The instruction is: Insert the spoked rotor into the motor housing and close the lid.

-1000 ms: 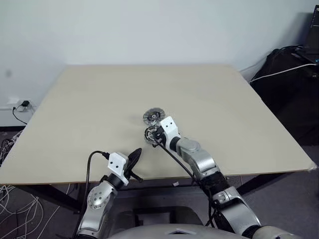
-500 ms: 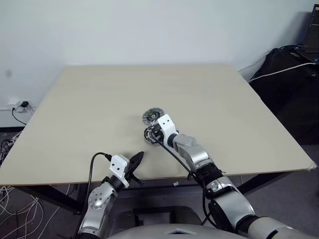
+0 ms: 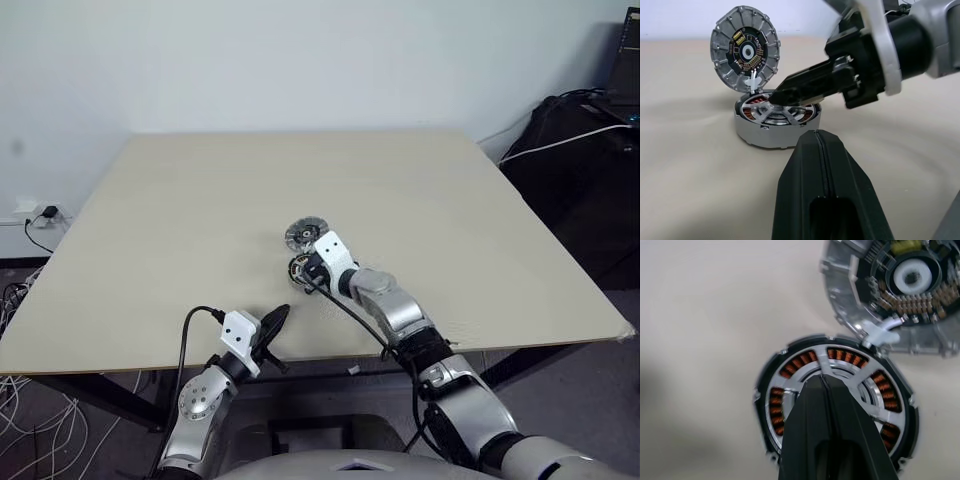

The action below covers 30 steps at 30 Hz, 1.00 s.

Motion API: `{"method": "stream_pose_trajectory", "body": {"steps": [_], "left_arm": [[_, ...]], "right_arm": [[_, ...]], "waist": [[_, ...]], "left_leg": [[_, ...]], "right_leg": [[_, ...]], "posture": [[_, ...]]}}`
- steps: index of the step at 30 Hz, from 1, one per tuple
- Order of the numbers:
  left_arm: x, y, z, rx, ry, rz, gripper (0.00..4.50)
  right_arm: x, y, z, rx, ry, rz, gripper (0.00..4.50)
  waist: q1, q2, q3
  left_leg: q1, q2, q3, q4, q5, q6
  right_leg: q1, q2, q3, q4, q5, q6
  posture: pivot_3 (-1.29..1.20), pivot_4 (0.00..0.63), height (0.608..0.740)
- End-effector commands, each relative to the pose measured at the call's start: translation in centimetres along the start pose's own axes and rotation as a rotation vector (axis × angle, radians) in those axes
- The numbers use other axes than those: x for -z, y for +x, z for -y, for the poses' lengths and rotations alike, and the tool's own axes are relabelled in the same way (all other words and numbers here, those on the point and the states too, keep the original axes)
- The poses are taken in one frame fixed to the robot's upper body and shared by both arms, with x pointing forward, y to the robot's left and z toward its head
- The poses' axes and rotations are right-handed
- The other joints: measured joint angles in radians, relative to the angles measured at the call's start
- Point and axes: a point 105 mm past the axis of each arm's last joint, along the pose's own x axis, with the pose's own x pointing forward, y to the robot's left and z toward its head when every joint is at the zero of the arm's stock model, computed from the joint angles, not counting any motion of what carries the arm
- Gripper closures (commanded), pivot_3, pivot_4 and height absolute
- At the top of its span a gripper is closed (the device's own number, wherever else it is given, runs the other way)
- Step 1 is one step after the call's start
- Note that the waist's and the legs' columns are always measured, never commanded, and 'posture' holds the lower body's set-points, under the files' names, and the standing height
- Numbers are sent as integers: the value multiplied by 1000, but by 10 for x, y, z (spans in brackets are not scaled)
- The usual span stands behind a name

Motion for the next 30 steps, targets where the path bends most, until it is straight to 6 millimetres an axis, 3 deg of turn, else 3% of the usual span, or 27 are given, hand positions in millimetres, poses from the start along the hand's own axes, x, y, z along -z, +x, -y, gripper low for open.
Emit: {"method": "stream_pose_trajectory", "body": {"steps": [1,3,6,16,30], "left_arm": [[-12,4,-2,-3,19,51,4491],[-12,5,-2,-4,17,52,4491],[-13,5,-2,-6,17,52,4500],[-14,5,0,-7,15,53,4500],[-16,7,3,-5,-3,50,4500]], "right_arm": [[-18,-6,-6,-65,-100,20,4500],[-17,-10,-6,-90,-138,-5,4500],[-16,-14,-3,-102,-188,-35,3900],[-17,-18,5,-139,-333,-101,721],[-16,-23,-2,-304,-543,-212,721]], "waist": [[0,0,0],[0,0,0],[1,0,0],[1,0,0],[4,-1,0]], "left_leg": [[0,0,0,0,0,0],[0,0,0,0,0,0],[0,0,0,0,0,0],[0,0,0,0,0,0],[0,0,0,0,0,0]], "right_leg": [[0,0,0,0,0,0],[0,0,0,0,0,0],[0,0,0,0,0,-1],[0,0,0,0,0,-1],[0,0,0,0,0,-1]], "posture": [[0,0,740],[0,0,740],[0,0,740],[0,0,740],[0,0,740]]}}
